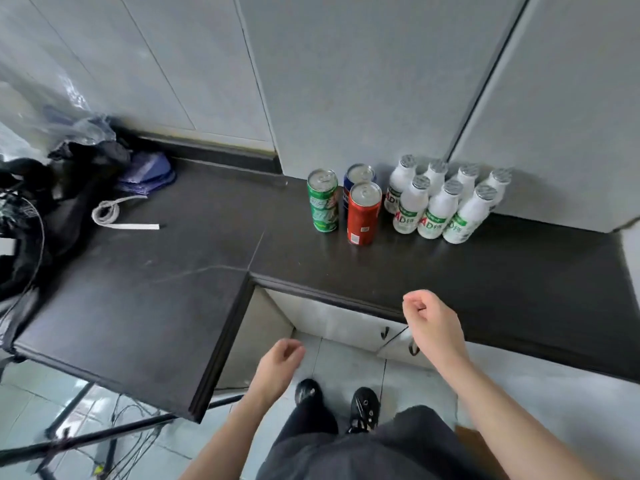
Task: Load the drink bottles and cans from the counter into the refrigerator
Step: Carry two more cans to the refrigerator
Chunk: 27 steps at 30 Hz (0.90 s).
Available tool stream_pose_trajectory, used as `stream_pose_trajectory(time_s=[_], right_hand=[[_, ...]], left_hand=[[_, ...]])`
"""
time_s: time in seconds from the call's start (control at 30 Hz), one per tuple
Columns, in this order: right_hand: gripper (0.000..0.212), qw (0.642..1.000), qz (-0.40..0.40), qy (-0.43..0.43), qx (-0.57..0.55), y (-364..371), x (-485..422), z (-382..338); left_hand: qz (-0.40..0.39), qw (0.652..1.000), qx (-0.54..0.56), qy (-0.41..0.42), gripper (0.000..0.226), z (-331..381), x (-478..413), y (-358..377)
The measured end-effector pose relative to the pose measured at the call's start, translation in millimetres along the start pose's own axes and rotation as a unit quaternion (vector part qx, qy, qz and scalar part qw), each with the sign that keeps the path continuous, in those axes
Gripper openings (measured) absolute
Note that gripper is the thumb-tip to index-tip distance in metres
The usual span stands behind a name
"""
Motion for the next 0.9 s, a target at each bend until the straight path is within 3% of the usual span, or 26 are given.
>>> stream_pose_trajectory(time_s=[0.17, 0.27, 0.33, 0.43, 0.57, 0.9], right_hand=[[0.027, 0.996, 0.053, -0.056, -0.052, -7, -41, -51], [0.036, 0.993, 0.083, -0.068, -0.053, -7, -59, -71], [0.04, 0.991, 0.098, -0.084, -0.047, -7, -67, -85], [0.052, 0.985, 0.127, -0.114, -0.03, -8, -81, -108], [0.063, 0.978, 0.154, -0.143, 0.008, -2, -100, -131], [0.059, 0.982, 0.163, -0.091, -0.022, 23, -120, -122]], left_hand=[[0.091, 0.978, 0.125, 0.141, 0.014, 97, -30, -23], [0.153, 0.956, 0.127, 0.217, 0.022, 152, -50, -43], [0.172, 0.946, 0.11, 0.253, 0.04, 183, -67, -54], [0.148, 0.938, 0.06, 0.308, 0.065, 222, -92, -56], [0.076, 0.938, 0.074, 0.33, 0.082, 246, -125, -48], [0.01, 0.933, 0.061, 0.356, 0.067, 247, -152, -46]])
Point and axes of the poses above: each hand's wrist, its own x-axis away from the middle knuckle, its own y-axis out of the palm, z = x × y, the point moved 8 cm from there along -x, towards the middle knuckle, and after that the axes turned 1 degree about y, right-handed, at the moved point
